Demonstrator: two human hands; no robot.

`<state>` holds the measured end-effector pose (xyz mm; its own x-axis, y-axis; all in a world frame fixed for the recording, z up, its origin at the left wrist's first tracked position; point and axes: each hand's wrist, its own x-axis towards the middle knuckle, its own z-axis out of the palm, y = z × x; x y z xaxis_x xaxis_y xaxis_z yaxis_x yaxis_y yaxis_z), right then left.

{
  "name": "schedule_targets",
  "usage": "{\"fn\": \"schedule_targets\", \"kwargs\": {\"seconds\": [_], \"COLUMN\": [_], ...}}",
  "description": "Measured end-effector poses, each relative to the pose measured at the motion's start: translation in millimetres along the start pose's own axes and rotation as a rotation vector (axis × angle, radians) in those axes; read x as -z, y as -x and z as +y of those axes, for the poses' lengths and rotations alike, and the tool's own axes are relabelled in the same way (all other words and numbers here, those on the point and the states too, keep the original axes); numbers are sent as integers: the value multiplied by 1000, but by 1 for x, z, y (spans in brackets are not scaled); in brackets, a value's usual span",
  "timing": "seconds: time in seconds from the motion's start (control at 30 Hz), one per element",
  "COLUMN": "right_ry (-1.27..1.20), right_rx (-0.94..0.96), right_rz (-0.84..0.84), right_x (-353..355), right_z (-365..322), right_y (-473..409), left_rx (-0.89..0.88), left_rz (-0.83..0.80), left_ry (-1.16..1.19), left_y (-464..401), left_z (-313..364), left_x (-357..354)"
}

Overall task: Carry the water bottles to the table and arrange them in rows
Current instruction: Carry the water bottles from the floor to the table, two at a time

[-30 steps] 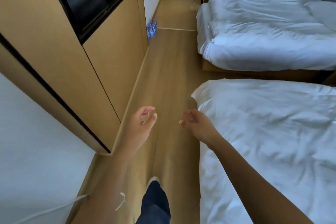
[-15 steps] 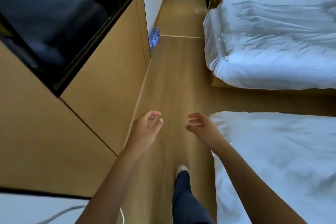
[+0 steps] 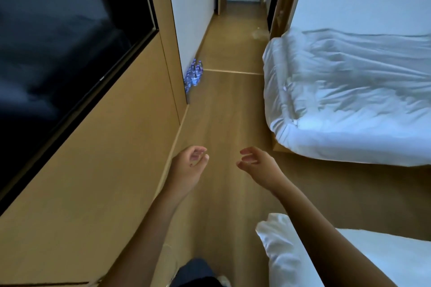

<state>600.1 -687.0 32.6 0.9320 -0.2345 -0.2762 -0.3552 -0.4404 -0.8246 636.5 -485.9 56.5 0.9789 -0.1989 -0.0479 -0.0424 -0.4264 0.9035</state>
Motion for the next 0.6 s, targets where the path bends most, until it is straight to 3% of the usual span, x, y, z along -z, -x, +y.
{"fn": "schedule_targets", "kwargs": {"seconds": [0.3, 0.6], "right_ry": [51, 66], "right_rx": [-8, 0], "right_rz": [16, 23], "right_x": [60, 115], "right_z": [3, -48], "right_y": [-189, -420], "left_rx": [0, -55], "left_rz": [-117, -57], "left_ry": [-12, 25], "left_y": [-203, -454], "left_z": [8, 39], "left_x": [-61, -78]}}
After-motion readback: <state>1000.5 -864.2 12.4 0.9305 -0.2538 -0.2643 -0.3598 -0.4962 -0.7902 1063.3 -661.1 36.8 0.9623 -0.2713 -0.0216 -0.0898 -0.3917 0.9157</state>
